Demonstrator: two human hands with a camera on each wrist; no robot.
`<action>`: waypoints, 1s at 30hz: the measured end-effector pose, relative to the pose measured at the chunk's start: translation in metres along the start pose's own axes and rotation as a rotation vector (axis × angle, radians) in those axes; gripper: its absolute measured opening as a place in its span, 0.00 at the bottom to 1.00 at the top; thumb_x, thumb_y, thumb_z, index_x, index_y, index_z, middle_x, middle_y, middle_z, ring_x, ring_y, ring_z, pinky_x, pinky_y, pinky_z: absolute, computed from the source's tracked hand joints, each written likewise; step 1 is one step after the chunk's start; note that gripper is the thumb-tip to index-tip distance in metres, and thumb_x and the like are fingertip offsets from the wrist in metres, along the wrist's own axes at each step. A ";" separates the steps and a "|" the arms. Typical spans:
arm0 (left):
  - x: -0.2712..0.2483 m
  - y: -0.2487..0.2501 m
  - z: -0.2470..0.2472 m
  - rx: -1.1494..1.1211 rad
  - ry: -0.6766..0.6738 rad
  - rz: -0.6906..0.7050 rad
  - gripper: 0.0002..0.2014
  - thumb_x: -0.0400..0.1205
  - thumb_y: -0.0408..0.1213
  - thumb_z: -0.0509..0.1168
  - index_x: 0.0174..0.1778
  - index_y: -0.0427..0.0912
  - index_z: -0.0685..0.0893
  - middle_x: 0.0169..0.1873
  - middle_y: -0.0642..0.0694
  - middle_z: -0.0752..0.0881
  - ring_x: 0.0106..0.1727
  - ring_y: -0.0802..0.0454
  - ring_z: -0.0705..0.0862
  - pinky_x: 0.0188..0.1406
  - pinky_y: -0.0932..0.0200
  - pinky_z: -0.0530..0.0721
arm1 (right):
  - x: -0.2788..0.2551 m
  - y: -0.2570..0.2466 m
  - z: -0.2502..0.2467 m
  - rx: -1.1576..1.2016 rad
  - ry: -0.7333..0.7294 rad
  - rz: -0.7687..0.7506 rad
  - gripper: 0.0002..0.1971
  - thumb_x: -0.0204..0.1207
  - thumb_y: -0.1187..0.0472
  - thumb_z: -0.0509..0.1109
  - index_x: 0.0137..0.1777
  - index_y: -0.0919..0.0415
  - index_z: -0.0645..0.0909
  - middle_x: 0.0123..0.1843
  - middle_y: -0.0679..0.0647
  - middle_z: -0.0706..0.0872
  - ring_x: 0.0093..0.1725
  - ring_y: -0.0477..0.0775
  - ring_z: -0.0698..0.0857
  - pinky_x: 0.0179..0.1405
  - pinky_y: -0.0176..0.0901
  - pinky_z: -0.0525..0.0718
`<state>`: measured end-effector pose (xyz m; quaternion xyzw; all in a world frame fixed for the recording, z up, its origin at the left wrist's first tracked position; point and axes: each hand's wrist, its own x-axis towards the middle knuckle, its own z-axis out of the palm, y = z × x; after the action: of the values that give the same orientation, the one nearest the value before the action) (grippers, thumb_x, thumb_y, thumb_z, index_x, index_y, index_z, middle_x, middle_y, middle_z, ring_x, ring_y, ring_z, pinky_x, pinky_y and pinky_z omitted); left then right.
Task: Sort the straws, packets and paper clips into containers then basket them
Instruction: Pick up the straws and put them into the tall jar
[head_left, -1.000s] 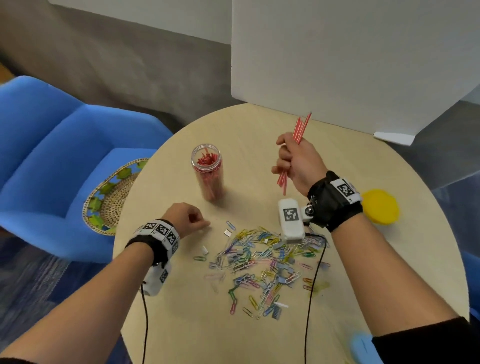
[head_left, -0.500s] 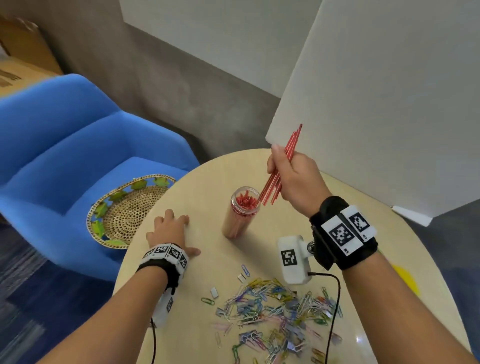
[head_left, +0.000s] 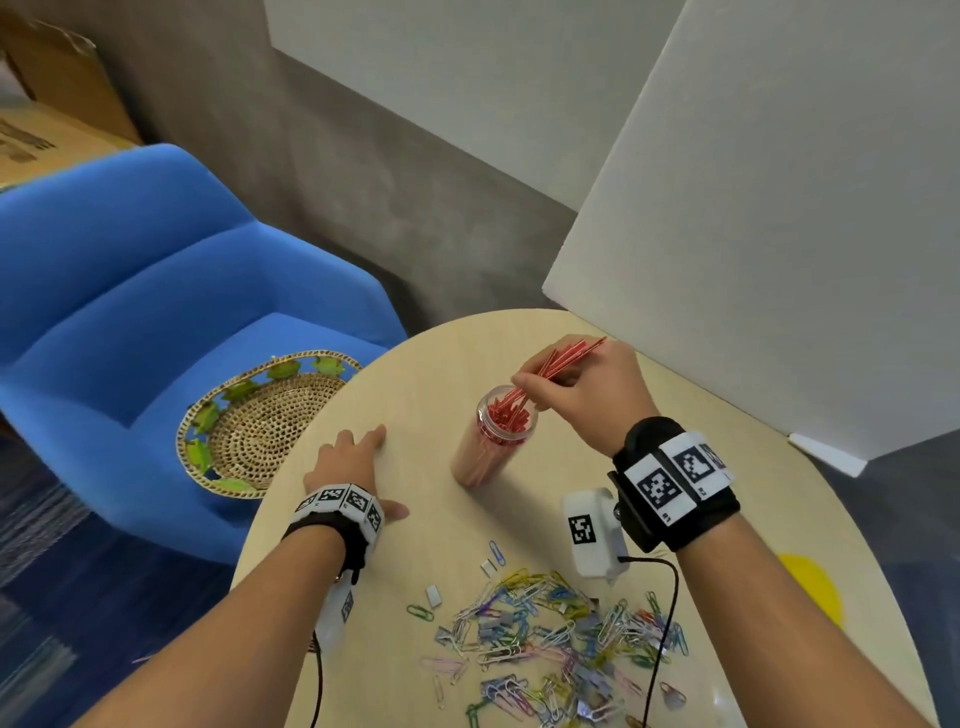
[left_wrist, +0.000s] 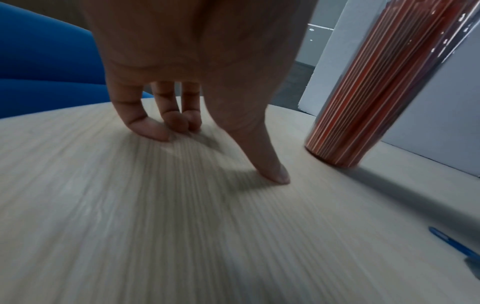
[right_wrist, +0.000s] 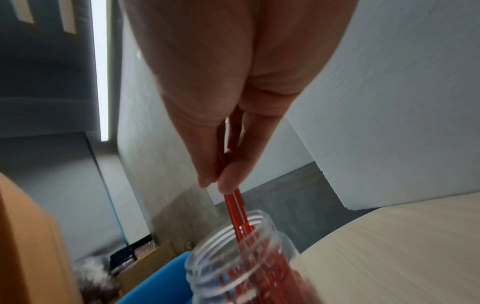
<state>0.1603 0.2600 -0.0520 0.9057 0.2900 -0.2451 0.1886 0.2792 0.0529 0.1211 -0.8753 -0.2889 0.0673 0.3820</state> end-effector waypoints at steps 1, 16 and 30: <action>-0.001 -0.002 0.001 -0.015 0.002 0.004 0.60 0.57 0.64 0.82 0.82 0.63 0.55 0.67 0.47 0.70 0.69 0.43 0.72 0.61 0.41 0.81 | 0.001 -0.002 0.000 0.006 0.014 -0.001 0.03 0.72 0.62 0.80 0.38 0.59 0.90 0.36 0.51 0.90 0.32 0.47 0.90 0.41 0.42 0.90; -0.001 -0.003 0.003 -0.025 0.012 -0.009 0.60 0.57 0.64 0.81 0.81 0.65 0.53 0.67 0.49 0.69 0.70 0.44 0.71 0.60 0.40 0.81 | 0.005 -0.005 -0.004 -0.215 -0.085 0.065 0.06 0.66 0.55 0.84 0.34 0.50 0.89 0.34 0.42 0.88 0.37 0.40 0.87 0.40 0.28 0.83; 0.000 -0.004 0.003 -0.019 0.005 -0.002 0.60 0.56 0.64 0.81 0.81 0.65 0.54 0.68 0.47 0.70 0.70 0.43 0.71 0.60 0.40 0.81 | 0.015 -0.028 0.010 -0.525 -0.279 0.085 0.01 0.72 0.58 0.79 0.41 0.53 0.92 0.44 0.49 0.90 0.46 0.48 0.86 0.47 0.38 0.83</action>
<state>0.1565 0.2620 -0.0549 0.9043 0.2936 -0.2400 0.1962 0.2757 0.0822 0.1354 -0.9378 -0.3091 0.1258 0.0961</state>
